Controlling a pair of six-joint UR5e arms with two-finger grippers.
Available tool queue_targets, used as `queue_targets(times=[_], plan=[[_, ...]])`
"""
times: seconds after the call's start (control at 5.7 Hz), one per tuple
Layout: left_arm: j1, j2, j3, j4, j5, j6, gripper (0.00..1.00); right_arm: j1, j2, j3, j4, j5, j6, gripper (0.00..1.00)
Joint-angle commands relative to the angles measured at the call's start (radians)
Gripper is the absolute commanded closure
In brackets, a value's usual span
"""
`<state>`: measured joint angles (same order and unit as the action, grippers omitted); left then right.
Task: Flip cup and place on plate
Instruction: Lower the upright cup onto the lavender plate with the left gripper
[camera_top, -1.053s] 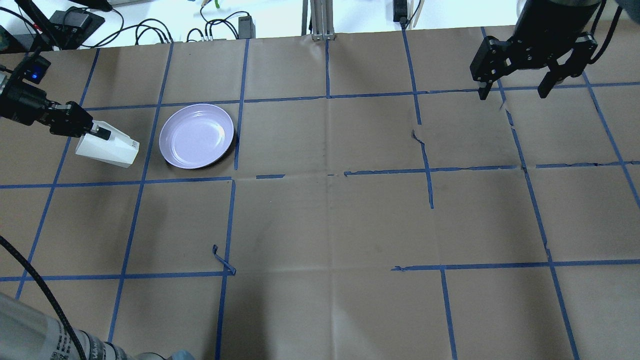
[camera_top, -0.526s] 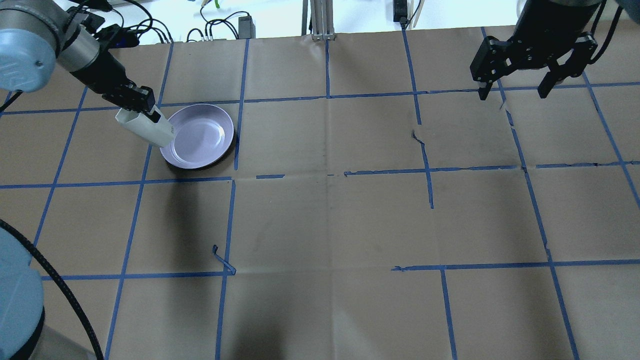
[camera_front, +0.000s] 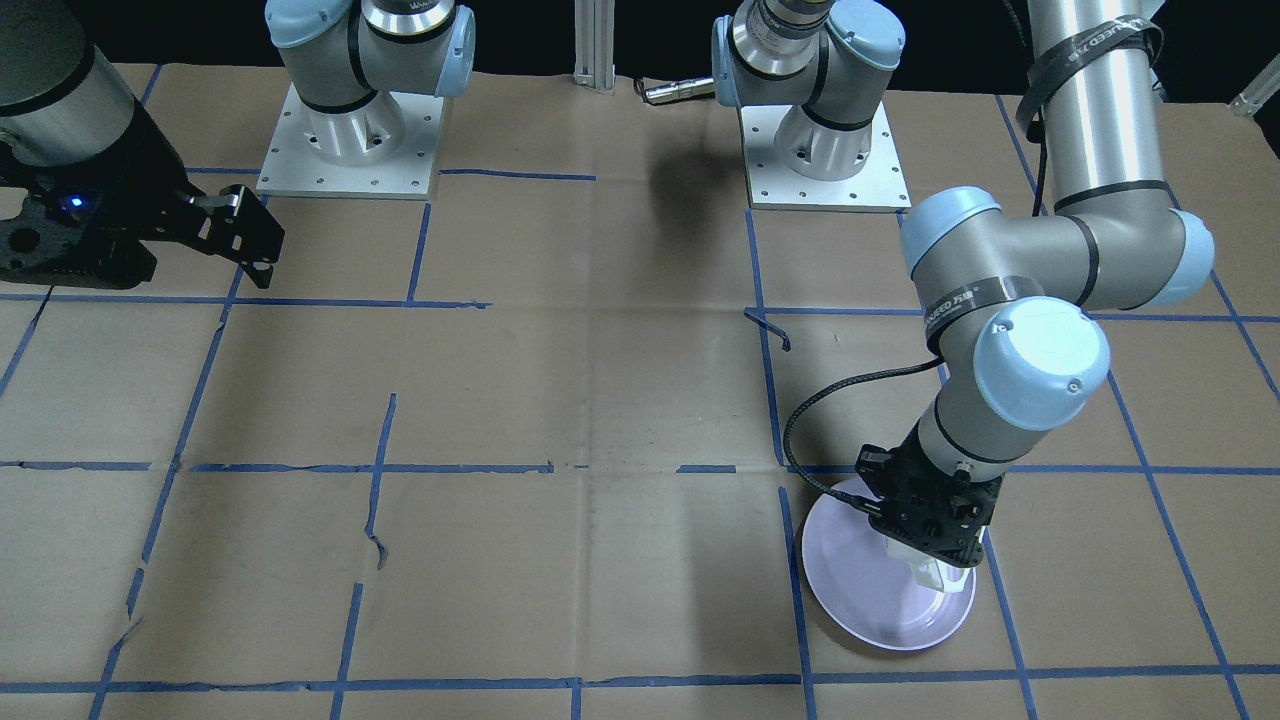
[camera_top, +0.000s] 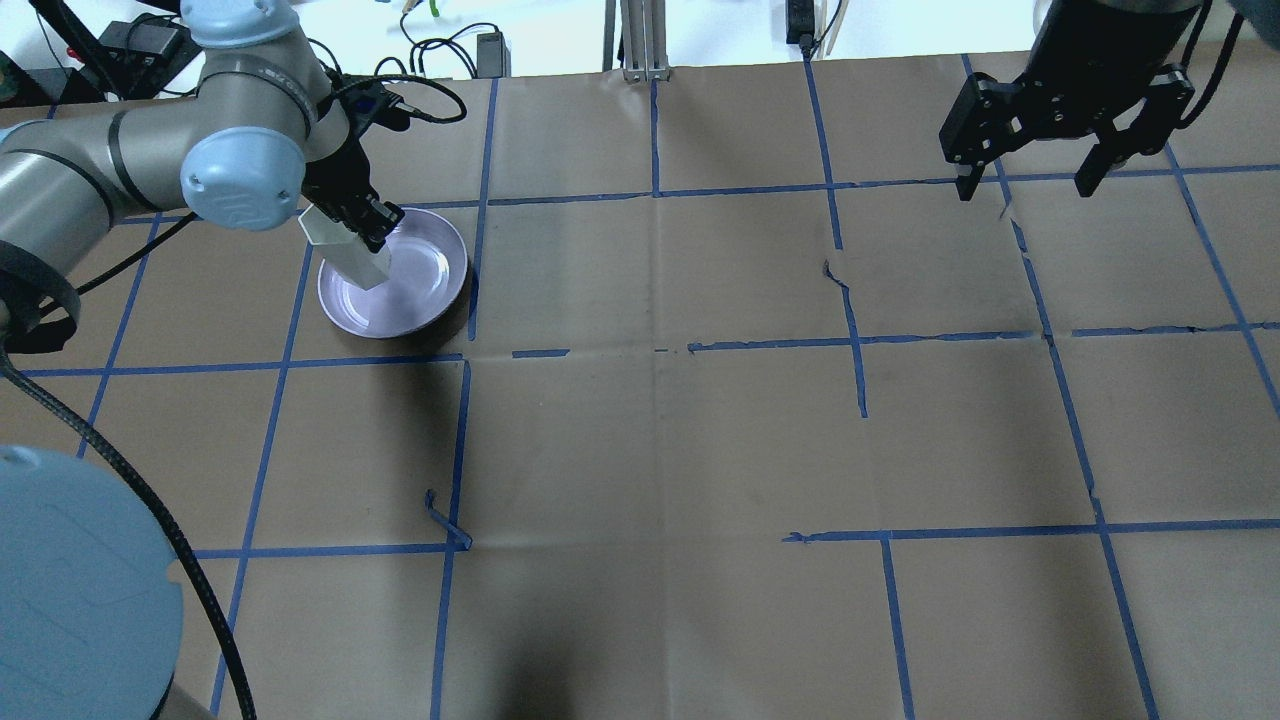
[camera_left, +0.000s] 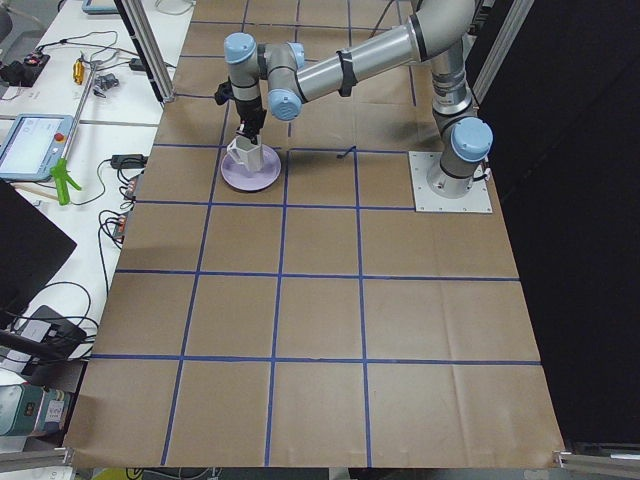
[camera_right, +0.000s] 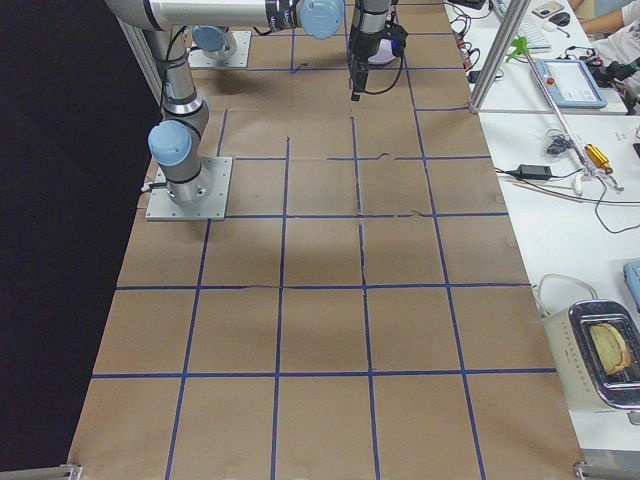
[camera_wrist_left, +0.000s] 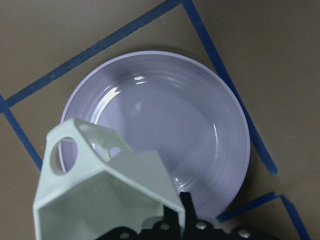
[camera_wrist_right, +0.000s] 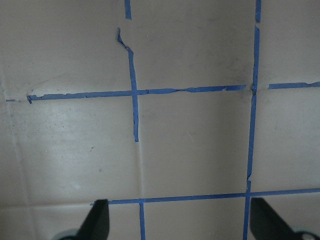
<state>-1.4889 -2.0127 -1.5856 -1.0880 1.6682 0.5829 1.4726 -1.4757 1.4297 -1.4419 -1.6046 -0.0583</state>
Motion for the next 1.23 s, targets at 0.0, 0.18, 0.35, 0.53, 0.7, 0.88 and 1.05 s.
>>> queue_targets(times=[0.0, 0.18, 0.35, 0.53, 0.7, 0.88, 1.05], plan=[[-0.054, -0.033, -0.021, 0.078, 0.022, -0.017, 1.0, 0.0, 0.0, 0.0, 0.0, 0.0, 0.0, 0.0], [-0.059, -0.043, -0.024, 0.082, 0.018, -0.023, 1.0, 0.0, 0.0, 0.0, 0.0, 0.0, 0.0, 0.0], [-0.057, -0.04, -0.024, 0.082, 0.022, -0.022, 0.95, 0.0, 0.0, 0.0, 0.0, 0.0, 0.0, 0.0], [-0.053, -0.041, -0.025, 0.08, 0.027, -0.018, 0.73, 0.0, 0.0, 0.0, 0.0, 0.0, 0.0, 0.0], [-0.05, -0.043, -0.025, 0.071, 0.031, -0.012, 0.03, 0.0, 0.0, 0.0, 0.0, 0.0, 0.0, 0.0], [-0.047, -0.031, -0.022, 0.047, 0.033, -0.017, 0.02, 0.0, 0.0, 0.0, 0.0, 0.0, 0.0, 0.0], [-0.044, -0.005, 0.016, -0.045, 0.03, -0.041, 0.02, 0.0, 0.0, 0.0, 0.0, 0.0, 0.0, 0.0]])
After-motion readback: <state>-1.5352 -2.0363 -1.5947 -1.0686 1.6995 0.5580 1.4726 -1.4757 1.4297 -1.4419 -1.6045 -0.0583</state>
